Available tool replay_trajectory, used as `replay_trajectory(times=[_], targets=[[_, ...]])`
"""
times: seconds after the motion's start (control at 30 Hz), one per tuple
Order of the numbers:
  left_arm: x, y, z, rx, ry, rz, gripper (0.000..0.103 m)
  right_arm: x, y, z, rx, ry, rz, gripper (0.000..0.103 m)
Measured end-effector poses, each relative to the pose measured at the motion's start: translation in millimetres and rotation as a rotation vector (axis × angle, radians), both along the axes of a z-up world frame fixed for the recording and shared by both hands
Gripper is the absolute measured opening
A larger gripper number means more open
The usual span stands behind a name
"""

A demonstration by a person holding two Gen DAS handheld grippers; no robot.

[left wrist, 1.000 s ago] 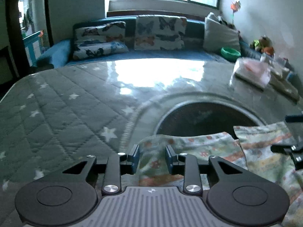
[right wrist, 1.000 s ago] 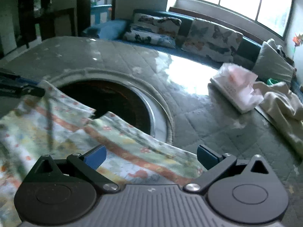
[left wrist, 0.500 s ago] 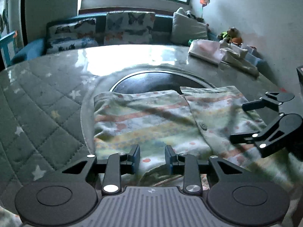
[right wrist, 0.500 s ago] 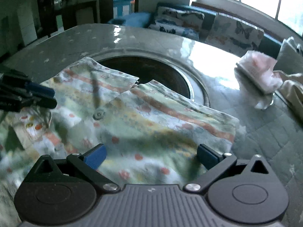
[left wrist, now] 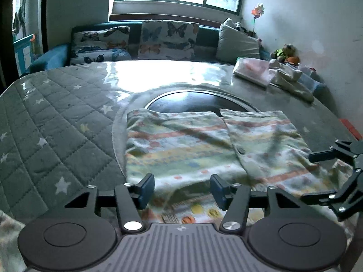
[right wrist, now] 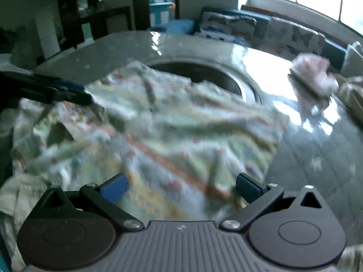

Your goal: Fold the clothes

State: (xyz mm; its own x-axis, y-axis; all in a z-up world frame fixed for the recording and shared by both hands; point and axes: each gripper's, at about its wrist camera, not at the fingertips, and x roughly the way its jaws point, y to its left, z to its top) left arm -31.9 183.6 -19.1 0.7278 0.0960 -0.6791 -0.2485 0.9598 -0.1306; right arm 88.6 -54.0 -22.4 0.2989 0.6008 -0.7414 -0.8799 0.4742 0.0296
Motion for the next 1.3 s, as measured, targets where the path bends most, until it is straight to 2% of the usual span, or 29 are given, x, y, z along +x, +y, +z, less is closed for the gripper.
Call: replay_trajectory(times=[0.17, 0.3, 0.4, 0.5, 0.63, 0.73, 1.07, 1.17, 1.3], targets=[[-16.6, -3.0, -2.2, 0.01, 0.006, 0.026, 0.059, -6.5, -16.2, 9.2, 0.029, 0.003, -0.04, 0.103], [-29.3, -7.1, -1.8, 0.018, -0.012, 0.046, 0.059, -18.2, -16.1, 18.0, 0.092, 0.017, -0.006, 0.103], [-40.1, -5.5, -4.5, 0.011, -0.006, 0.07, 0.059, -24.8, -8.3, 10.9, 0.075, 0.027, 0.024, 0.103], [-55.3, 3.0, -6.9, 0.004, 0.0, 0.12, 0.059, -26.2, -6.1, 1.8, 0.048, 0.022, 0.018, 0.103], [-78.9, 17.7, -5.6, -0.011, -0.013, 0.188, 0.059, -27.4, -8.3, 5.3, 0.083, 0.028, 0.016, 0.103], [-96.2, 28.6, -6.0, 0.0, -0.014, 0.26, 0.059, -28.0, -6.0, 0.8, 0.071, 0.02, 0.015, 0.103], [-139.9, 85.5, -11.8, 0.127, 0.037, 0.539, 0.059, -36.1, -5.5, -8.5, 0.078, -0.052, 0.018, 0.103], [-140.1, 97.6, -13.2, 0.182, 0.048, 0.566, 0.061, -37.9, -8.2, -10.4, 0.097, -0.066, 0.015, 0.103], [-136.3, 113.6, -17.2, 0.191, 0.069, 0.57, 0.068, -38.8, -8.8, -10.5, 0.103, -0.071, 0.014, 0.103]])
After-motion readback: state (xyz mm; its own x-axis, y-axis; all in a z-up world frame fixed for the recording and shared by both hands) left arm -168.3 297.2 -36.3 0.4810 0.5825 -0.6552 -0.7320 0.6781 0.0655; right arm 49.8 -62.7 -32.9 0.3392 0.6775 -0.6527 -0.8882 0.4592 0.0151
